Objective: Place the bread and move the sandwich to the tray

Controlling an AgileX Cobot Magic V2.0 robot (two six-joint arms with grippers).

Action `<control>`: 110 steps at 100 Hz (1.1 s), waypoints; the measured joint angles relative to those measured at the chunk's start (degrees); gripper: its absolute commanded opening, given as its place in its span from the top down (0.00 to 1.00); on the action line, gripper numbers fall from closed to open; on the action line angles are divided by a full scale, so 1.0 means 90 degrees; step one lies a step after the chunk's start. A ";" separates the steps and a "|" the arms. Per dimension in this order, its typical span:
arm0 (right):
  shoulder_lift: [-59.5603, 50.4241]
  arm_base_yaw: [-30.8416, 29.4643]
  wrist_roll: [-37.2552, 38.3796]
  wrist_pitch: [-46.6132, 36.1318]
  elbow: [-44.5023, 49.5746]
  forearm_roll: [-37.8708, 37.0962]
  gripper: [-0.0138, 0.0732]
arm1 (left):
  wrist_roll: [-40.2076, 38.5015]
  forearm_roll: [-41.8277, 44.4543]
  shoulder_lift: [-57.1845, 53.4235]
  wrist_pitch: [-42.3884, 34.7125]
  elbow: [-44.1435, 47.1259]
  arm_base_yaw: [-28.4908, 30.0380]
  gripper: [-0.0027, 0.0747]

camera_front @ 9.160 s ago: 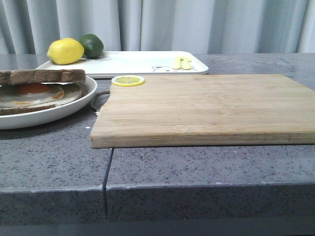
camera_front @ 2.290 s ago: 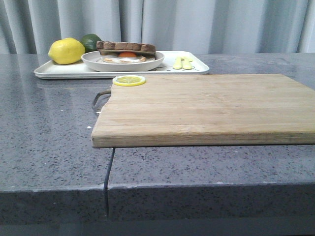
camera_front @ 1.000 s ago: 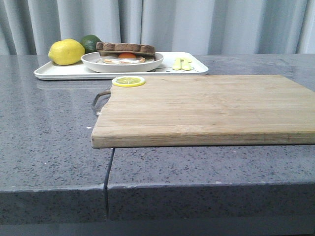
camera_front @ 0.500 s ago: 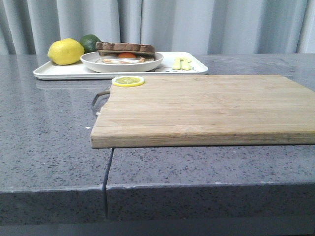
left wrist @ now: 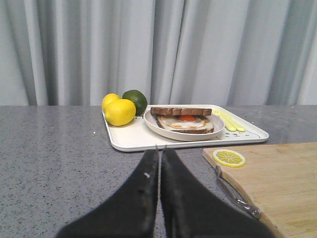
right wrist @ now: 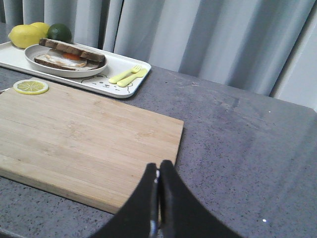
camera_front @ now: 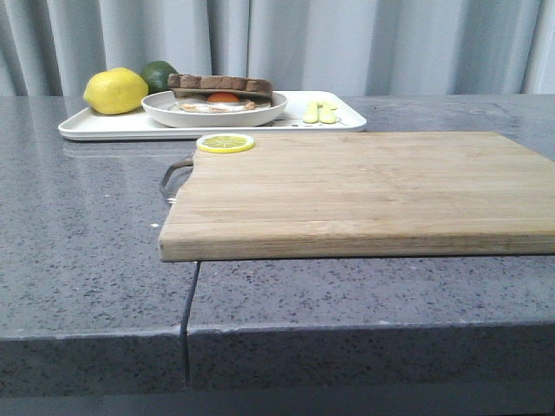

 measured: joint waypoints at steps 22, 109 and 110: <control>0.0000 0.0000 0.0000 -0.0027 0.0033 0.0000 0.98 | 0.0000 0.0000 0.0000 0.0000 0.0000 0.0000 0.99; 0.0000 0.0000 0.0000 -0.0027 0.0033 0.0000 0.98 | -0.3906 0.5296 0.0000 -0.1311 0.1372 0.0000 0.99; 0.0000 0.0000 0.0000 -0.0027 0.0033 0.0000 0.98 | -0.3906 0.5331 0.0000 -0.1326 0.1418 0.0000 0.99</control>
